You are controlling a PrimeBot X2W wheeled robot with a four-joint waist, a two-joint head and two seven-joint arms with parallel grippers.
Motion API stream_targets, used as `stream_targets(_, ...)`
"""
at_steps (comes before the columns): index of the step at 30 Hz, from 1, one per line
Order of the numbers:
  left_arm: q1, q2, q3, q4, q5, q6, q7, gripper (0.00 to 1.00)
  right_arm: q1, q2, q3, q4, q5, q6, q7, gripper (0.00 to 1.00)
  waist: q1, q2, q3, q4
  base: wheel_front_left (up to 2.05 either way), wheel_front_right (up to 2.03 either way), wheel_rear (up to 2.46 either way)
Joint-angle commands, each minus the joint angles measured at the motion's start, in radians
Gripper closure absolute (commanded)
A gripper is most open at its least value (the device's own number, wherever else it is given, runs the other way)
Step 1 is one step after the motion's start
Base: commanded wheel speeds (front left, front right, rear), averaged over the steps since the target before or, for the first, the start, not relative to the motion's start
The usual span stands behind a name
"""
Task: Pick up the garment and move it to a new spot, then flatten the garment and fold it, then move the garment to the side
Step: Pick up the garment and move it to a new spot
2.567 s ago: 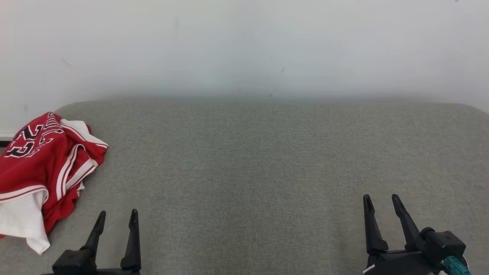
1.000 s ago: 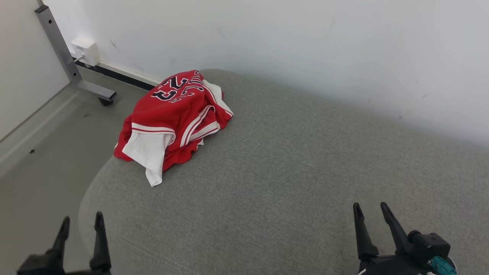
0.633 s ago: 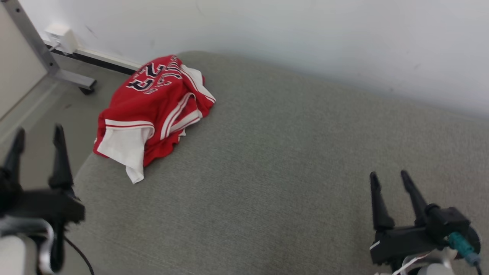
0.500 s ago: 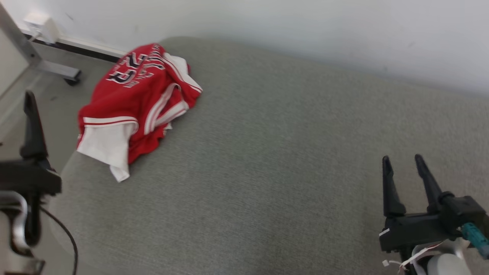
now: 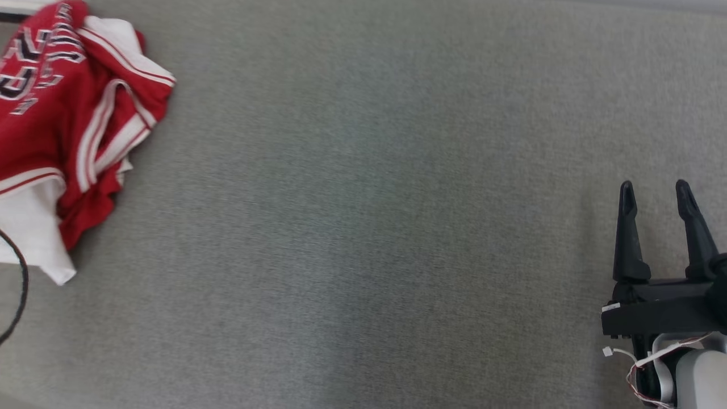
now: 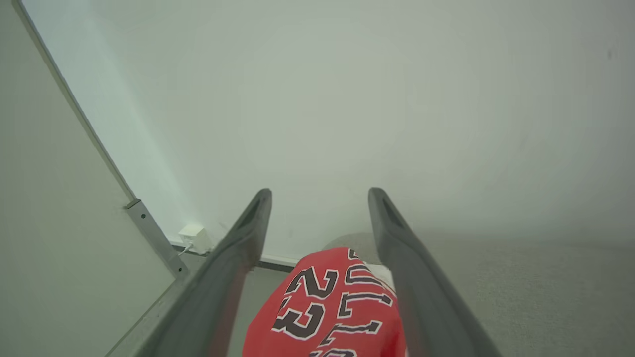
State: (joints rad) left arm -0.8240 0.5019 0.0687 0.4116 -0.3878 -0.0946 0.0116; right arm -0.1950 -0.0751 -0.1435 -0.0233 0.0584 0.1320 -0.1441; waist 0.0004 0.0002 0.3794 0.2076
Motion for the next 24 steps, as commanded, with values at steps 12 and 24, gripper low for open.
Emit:
stream_targets(12, -0.148, 0.067, -0.071, 0.332, 0.001, -0.028, 0.048, 0.0, -0.03, -0.01, -0.003, -0.042, -0.004, -0.002, 0.012, 0.0, -0.0004, -0.0002, 0.138, -0.123, 0.0, 0.0, 0.0)
stream_targets(24, -0.127, 0.082, -0.162, 0.563, -0.033, -0.035, 0.152, 0.0, -0.029, 0.001, 0.013, -0.04, -0.008, -0.002, 0.016, 0.0, -0.0004, -0.0002, 0.115, -0.134, 0.0, 0.0, 0.0)
